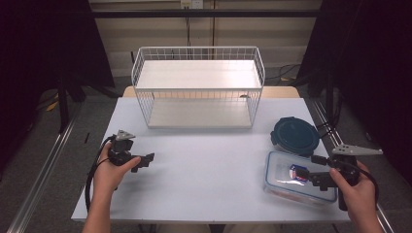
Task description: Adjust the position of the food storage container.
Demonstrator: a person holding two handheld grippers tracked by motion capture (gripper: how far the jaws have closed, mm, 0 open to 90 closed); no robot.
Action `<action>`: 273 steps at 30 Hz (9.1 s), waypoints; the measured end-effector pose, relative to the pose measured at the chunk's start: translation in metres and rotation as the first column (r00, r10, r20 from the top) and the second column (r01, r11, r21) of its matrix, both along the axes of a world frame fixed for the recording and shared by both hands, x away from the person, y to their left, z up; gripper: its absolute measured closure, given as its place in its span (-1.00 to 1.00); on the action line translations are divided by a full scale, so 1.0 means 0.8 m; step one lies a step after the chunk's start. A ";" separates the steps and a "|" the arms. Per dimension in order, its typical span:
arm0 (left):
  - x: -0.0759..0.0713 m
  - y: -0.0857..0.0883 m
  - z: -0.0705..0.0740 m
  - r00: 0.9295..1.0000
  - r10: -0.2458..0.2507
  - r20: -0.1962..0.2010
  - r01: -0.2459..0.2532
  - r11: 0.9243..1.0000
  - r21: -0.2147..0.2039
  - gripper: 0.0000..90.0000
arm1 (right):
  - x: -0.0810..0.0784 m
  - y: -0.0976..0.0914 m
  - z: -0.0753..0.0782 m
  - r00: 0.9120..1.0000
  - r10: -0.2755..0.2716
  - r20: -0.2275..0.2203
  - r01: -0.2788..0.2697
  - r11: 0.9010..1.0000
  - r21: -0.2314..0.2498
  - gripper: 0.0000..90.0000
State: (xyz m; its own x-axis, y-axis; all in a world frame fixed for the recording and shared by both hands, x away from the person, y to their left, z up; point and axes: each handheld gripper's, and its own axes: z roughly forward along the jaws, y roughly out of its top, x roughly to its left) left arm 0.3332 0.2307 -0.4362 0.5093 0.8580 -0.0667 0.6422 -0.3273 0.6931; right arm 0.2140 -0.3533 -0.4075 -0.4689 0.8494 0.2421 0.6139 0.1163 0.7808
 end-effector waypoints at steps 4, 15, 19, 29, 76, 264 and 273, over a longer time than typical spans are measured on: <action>0.000 -0.002 -0.001 1.000 -0.022 -0.011 0.022 1.000 0.018 -0.89 | 0.000 0.001 0.000 1.000 0.000 -0.002 0.000 1.000 -0.004 -0.79; 0.000 -0.010 0.000 0.999 -0.038 -0.008 0.038 0.999 0.029 -0.89 | -0.003 -0.002 -0.001 1.000 -0.021 0.001 0.021 0.999 -0.025 -0.80; 0.003 -0.014 0.000 0.998 -0.053 -0.014 0.054 0.998 0.035 -0.89 | -0.006 -0.008 -0.001 1.000 -0.024 -0.003 0.023 0.999 -0.036 -0.80; 0.008 -0.022 -0.004 0.998 -0.067 -0.023 0.067 0.997 0.030 -0.89 | -0.021 -0.023 0.002 0.994 -0.109 0.000 0.109 0.994 -0.011 -0.05; 0.026 -0.051 -0.007 0.991 -0.129 -0.036 0.131 0.989 0.061 -0.89 | -0.064 -0.061 -0.011 0.933 -0.342 -0.111 0.339 0.939 -0.049 0.10; 0.001 -0.049 0.017 0.993 -0.107 -0.059 0.096 0.983 -0.157 -0.91 | 0.112 0.187 -0.037 1.000 -0.010 -0.012 0.012 0.985 0.169 -0.31; 0.010 -0.050 0.012 0.990 -0.104 -0.099 0.080 0.971 -0.224 -0.92 | 0.126 0.197 -0.045 1.000 -0.003 -0.016 0.006 0.981 0.191 -0.57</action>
